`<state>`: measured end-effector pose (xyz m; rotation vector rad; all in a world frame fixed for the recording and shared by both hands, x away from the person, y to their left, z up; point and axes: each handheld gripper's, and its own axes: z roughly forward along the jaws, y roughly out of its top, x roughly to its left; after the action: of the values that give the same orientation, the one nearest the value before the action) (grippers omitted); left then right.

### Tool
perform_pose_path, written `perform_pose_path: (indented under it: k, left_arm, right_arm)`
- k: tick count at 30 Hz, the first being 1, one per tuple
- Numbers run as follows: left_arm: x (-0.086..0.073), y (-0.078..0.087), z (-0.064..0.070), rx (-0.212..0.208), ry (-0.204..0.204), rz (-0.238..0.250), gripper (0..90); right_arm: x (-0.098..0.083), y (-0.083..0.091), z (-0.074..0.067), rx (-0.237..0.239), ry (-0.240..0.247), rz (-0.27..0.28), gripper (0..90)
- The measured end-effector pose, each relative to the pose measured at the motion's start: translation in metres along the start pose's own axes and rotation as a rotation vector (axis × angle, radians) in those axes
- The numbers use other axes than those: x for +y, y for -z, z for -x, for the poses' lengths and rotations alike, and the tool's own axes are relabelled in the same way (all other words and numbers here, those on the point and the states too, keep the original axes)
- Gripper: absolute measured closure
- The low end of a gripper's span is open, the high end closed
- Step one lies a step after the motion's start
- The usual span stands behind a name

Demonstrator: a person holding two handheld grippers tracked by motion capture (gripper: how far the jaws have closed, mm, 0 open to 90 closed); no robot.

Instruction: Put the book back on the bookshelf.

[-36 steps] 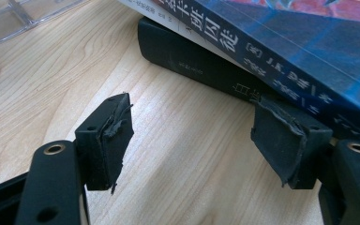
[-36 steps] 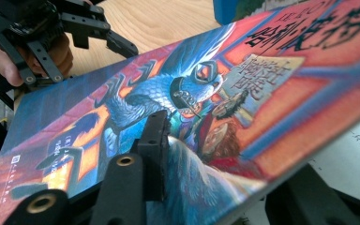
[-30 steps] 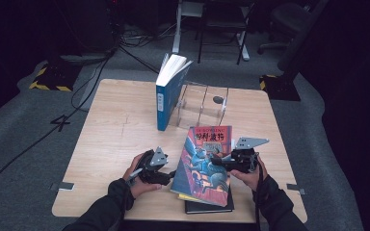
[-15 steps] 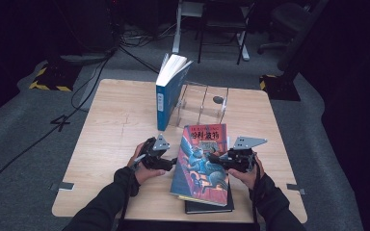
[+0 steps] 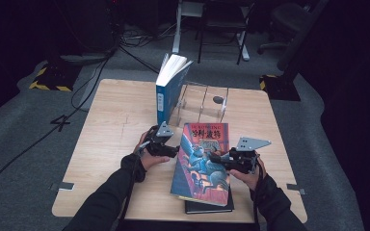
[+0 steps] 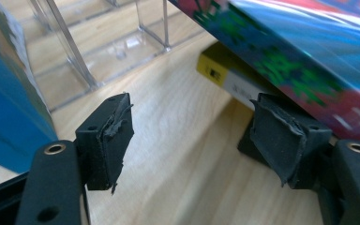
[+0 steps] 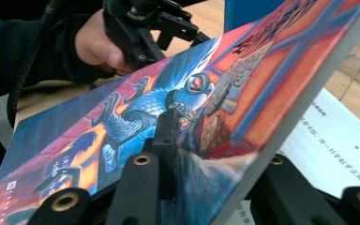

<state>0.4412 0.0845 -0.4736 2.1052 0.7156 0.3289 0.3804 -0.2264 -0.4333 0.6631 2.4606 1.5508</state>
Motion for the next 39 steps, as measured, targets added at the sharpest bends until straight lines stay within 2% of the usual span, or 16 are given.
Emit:
perform_pose_path:
  k: [3, 5, 7, 9, 10, 12, 13, 15, 20, 24, 28, 31, 33, 39]
  left_arm:
    - [0.004, 0.001, -0.006, -0.032, 0.003, 0.033, 31.4]
    - [0.008, 0.004, -0.010, -0.047, 0.004, 0.064, 36.3]
    - [0.011, 0.009, -0.012, -0.082, -0.005, 0.090, 46.5]
    - [0.016, 0.014, -0.013, -0.099, -0.024, 0.103, 55.0]
    - [0.019, 0.017, -0.013, -0.102, -0.038, 0.110, 62.1]
    - [0.022, 0.020, -0.014, -0.102, -0.047, 0.118, 69.7]
    - [0.024, 0.022, -0.014, -0.111, -0.049, 0.128, 69.7]
    - [0.030, 0.028, -0.015, -0.125, -0.046, 0.150, 75.6]
    - [0.044, 0.041, -0.016, -0.112, -0.080, 0.196, 89.1]
    - [0.055, 0.050, -0.017, -0.114, -0.087, 0.227, 89.6]
    - [0.059, 0.054, -0.016, -0.117, -0.093, 0.235, 89.7]
    - [0.062, 0.055, -0.011, -0.115, -0.113, 0.243, 89.8]
    - [0.065, 0.055, -0.009, -0.124, -0.121, 0.253, 89.9]
    - [0.075, 0.056, -0.006, -0.111, -0.130, 0.250, 89.9]
  right_arm:
    - [0.004, 0.002, -0.002, -0.001, 0.015, 0.003, 71.4]
    - [0.009, 0.003, -0.003, 0.004, 0.023, 0.010, 71.5]
    - [0.014, 0.005, -0.005, 0.006, 0.033, 0.013, 71.8]
    - [0.019, 0.005, -0.006, 0.001, 0.049, 0.013, 72.2]
    - [0.021, 0.006, -0.006, -0.002, 0.056, 0.016, 72.6]
    - [0.024, 0.006, -0.005, -0.009, 0.061, 0.023, 73.2]
    - [0.026, 0.007, -0.005, -0.015, 0.063, 0.028, 73.7]
    - [0.031, 0.007, -0.003, -0.017, 0.069, 0.046, 74.8]
    - [0.042, 0.010, -0.002, -0.036, 0.117, 0.062, 76.2]
    - [0.046, 0.013, -0.001, -0.034, 0.131, 0.096, 76.0]
    - [0.047, 0.015, 0.000, -0.013, 0.141, 0.098, 73.9]
    - [0.049, 0.018, 0.002, 0.003, 0.139, 0.107, 72.8]
    - [0.052, 0.020, 0.005, 0.022, 0.130, 0.095, 71.8]
    - [0.056, 0.021, 0.005, 0.004, 0.146, 0.077, 76.9]
